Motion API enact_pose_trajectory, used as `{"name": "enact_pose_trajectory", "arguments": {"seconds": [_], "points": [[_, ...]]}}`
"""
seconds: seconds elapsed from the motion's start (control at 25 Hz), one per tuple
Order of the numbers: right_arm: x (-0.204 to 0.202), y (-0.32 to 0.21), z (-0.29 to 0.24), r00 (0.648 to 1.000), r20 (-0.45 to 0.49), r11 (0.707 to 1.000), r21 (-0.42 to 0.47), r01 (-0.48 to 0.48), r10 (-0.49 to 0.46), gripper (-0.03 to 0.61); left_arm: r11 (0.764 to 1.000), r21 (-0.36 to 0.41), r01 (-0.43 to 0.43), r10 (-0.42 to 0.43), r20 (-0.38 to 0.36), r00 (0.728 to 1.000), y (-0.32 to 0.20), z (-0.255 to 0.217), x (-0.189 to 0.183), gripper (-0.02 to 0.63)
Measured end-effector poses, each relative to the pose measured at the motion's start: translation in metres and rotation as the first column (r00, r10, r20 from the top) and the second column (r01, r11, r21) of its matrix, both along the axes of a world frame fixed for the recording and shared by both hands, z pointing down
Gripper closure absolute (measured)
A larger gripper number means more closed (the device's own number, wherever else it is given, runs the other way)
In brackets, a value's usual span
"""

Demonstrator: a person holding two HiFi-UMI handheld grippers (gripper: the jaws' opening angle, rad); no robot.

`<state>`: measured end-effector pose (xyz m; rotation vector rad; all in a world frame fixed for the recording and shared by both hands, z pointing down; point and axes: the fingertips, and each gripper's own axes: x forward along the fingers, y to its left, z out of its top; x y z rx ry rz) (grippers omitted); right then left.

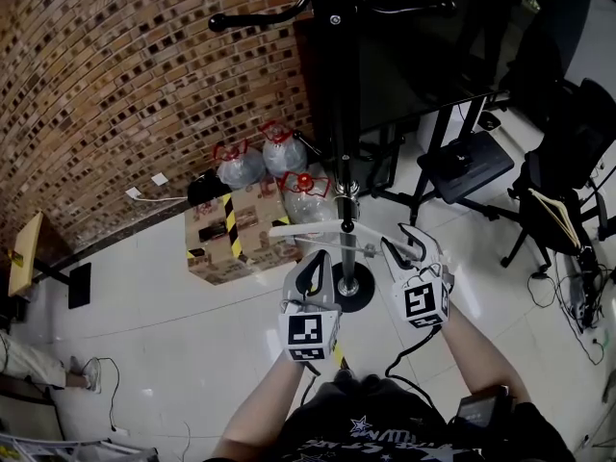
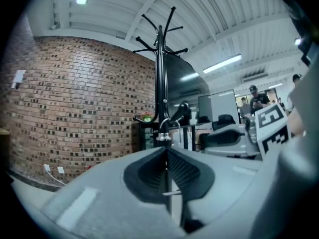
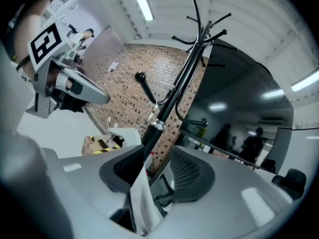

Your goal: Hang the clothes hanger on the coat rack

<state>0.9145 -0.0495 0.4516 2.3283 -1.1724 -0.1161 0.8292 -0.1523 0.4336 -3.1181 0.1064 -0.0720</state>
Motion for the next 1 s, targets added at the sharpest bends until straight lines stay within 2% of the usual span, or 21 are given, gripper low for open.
{"name": "enact_pose_trajectory", "arguments": {"seconds": [0.12,0.24,0.32,0.52,0.68,0.84,1.0], "points": [[-0.009,0.002,-0.032,1.0,-0.027,0.995,0.096,0.008,-0.005,0.45,1.0,-0.022,-0.013,0.013,-0.018,1.0,0.006,-0.016,-0.004,0.609],[-0.019,0.007,-0.061,0.999,-0.04,0.988,0.155,0.008,-0.002,0.504,0.999,-0.04,-0.036,0.034,-0.04,0.999,0.013,-0.034,-0.009,0.609],[-0.029,0.013,-0.077,0.999,-0.043,0.982,0.186,0.018,-0.01,0.517,0.998,-0.031,-0.048,0.046,-0.063,0.997,0.018,-0.046,-0.015,0.609],[-0.054,0.032,-0.1,1.0,0.008,0.962,0.273,0.025,-0.028,0.567,0.998,-0.025,-0.061,0.057,-0.12,0.991,0.034,-0.076,-0.032,0.609],[-0.066,0.037,-0.107,0.999,0.03,0.952,0.305,0.011,-0.021,0.573,0.997,-0.033,-0.064,0.059,-0.131,0.99,0.047,-0.089,-0.042,0.609],[-0.073,0.033,-0.122,0.999,0.038,0.924,0.383,-0.007,-0.008,0.573,0.996,-0.046,-0.073,0.065,-0.145,0.987,0.058,-0.092,-0.048,0.609],[-0.084,0.022,-0.135,1.0,0.014,0.919,0.394,0.016,-0.024,0.572,0.997,-0.041,-0.062,0.055,-0.157,0.986,0.06,-0.098,-0.051,0.609]]}}
